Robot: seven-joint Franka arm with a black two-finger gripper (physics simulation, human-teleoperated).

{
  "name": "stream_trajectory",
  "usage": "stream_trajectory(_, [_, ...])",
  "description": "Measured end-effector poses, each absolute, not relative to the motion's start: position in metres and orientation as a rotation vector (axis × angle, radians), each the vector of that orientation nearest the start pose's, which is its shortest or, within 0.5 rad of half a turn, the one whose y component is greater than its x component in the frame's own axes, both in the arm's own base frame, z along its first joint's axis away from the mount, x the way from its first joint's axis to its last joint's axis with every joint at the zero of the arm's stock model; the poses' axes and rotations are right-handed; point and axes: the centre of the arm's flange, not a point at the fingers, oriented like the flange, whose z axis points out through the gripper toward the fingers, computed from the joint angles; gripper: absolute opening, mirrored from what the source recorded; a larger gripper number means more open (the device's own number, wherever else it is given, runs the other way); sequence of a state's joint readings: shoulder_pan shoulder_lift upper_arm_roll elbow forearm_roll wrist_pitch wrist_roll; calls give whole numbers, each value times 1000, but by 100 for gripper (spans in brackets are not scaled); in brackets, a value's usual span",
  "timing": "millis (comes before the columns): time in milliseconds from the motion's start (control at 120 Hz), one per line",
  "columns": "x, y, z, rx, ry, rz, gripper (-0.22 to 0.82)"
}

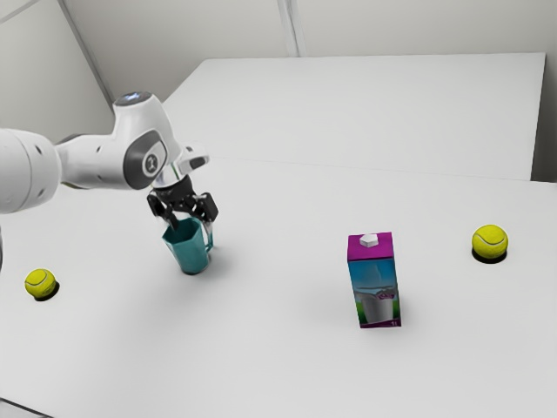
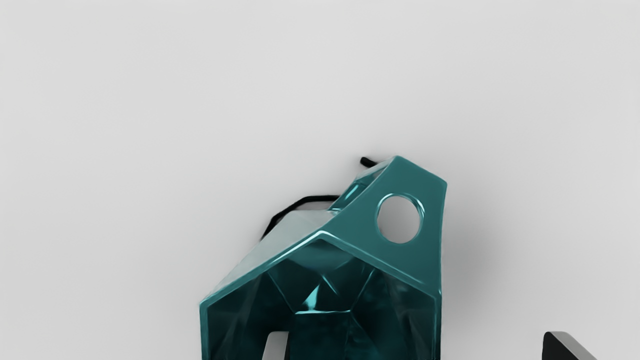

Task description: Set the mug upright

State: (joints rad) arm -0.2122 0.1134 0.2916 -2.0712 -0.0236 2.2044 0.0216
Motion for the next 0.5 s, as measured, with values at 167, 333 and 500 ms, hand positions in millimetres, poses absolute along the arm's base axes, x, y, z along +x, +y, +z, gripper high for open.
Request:
stream_trajectory(167, [571,42,404,-3123,-88,-59,58])
stream_trajectory(333, [574,43,432,-3124,-67,-82,59])
stream_trajectory(500, [574,43,454,-3127,-46,-89,60])
